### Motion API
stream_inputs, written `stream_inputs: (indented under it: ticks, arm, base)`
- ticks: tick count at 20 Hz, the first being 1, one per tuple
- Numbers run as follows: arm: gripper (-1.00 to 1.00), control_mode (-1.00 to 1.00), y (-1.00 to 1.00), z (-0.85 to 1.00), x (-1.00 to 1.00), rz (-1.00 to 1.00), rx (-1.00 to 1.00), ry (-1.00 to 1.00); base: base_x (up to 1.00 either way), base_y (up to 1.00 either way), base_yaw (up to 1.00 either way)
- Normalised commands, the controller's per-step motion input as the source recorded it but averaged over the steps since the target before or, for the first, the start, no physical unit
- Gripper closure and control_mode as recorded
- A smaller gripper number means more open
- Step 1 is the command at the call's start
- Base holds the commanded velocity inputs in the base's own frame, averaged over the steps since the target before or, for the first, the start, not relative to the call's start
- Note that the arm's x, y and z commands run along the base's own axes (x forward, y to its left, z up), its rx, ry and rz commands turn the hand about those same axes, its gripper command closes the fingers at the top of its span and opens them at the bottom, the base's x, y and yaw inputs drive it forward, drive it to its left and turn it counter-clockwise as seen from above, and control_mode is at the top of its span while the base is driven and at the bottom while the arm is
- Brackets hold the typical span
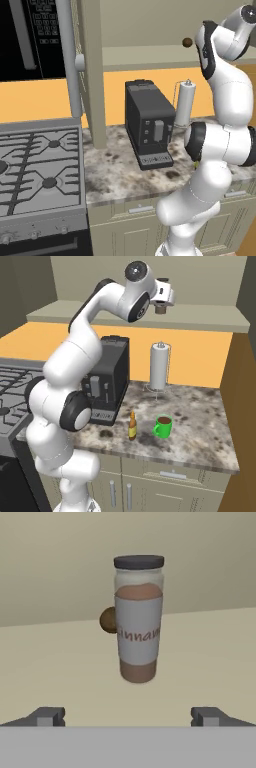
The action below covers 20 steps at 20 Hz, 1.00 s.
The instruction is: Pick the cinnamon and honey bottle from the cabinet and place them next to the mug.
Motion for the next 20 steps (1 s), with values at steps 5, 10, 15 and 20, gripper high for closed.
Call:
stream_inputs:
  ticks: [5, 10, 15, 20]
  arm:
    - [-1.0, -1.0, -0.03, -0.25, 0.07, 0.0, 0.0, 0.0]
    - [-1.0, -1.0, 0.0, -0.13, 0.16, 0.0, 0.0, 0.0]
    - [-1.0, -1.0, -0.01, 0.0, 0.23, 0.0, 0.0, 0.0]
    - [-1.0, -1.0, -0.02, 0.0, 0.17, 0.0, 0.0, 0.0]
  base:
    - [0.0, 0.0, 0.0]
    - [0.0, 0.0, 0.0]
    - [0.0, 0.0, 0.0]
    - [0.0, 0.0, 0.0]
